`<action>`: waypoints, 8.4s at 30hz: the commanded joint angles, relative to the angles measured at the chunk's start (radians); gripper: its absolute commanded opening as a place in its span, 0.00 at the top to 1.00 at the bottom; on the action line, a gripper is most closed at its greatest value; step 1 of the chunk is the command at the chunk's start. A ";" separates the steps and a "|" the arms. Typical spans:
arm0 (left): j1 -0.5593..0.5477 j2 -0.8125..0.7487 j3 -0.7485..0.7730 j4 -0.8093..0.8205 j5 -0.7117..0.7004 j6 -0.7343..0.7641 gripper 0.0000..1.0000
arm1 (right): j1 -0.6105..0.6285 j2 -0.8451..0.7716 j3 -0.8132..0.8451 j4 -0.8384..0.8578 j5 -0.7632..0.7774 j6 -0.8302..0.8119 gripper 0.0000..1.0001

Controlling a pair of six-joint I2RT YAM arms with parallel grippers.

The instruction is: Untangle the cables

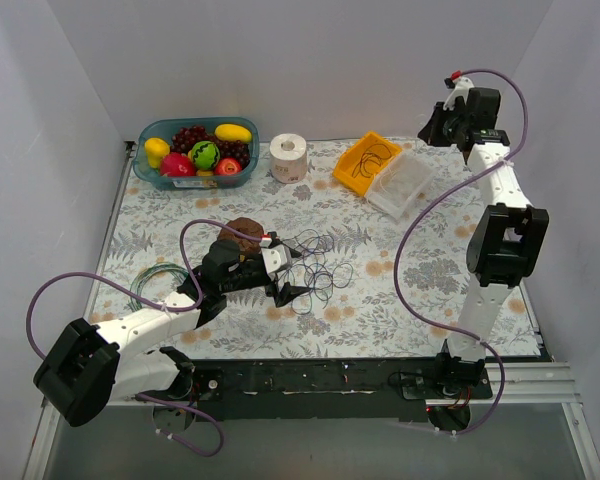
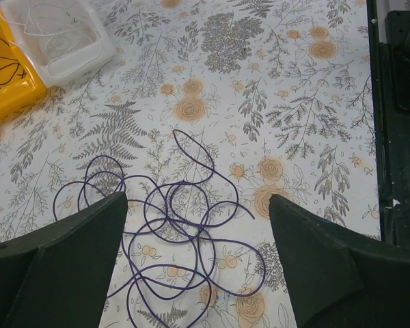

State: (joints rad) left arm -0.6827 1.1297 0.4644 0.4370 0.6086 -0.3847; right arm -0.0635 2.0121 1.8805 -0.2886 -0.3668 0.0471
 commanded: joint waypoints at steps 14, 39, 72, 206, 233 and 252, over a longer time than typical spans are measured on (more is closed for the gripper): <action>-0.002 -0.022 -0.004 -0.011 -0.013 0.018 0.16 | 0.005 0.111 -0.143 -0.007 0.002 -0.010 0.99; -0.002 -0.028 -0.009 -0.014 -0.035 -0.005 0.14 | 0.059 -0.087 -0.029 -0.171 0.353 -0.092 0.05; 0.035 -0.042 -0.240 0.146 -0.322 -0.424 0.21 | 0.481 -0.417 -1.061 0.247 -0.098 -0.096 0.16; 0.071 -0.123 -0.230 0.118 -0.207 -0.252 0.18 | 0.200 0.175 0.138 0.100 0.151 -0.185 0.09; 0.117 -0.120 -0.314 0.147 -0.369 -0.574 0.25 | 0.629 -0.530 -0.788 0.092 0.046 0.129 0.16; 0.140 -0.153 -0.354 0.197 -0.333 -0.563 0.24 | 0.826 -0.335 -0.886 0.170 0.003 0.208 0.74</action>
State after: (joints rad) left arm -0.5507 0.9974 0.1219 0.6109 0.2668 -0.9573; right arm 0.7635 1.6840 0.9833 -0.1741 -0.3225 0.2424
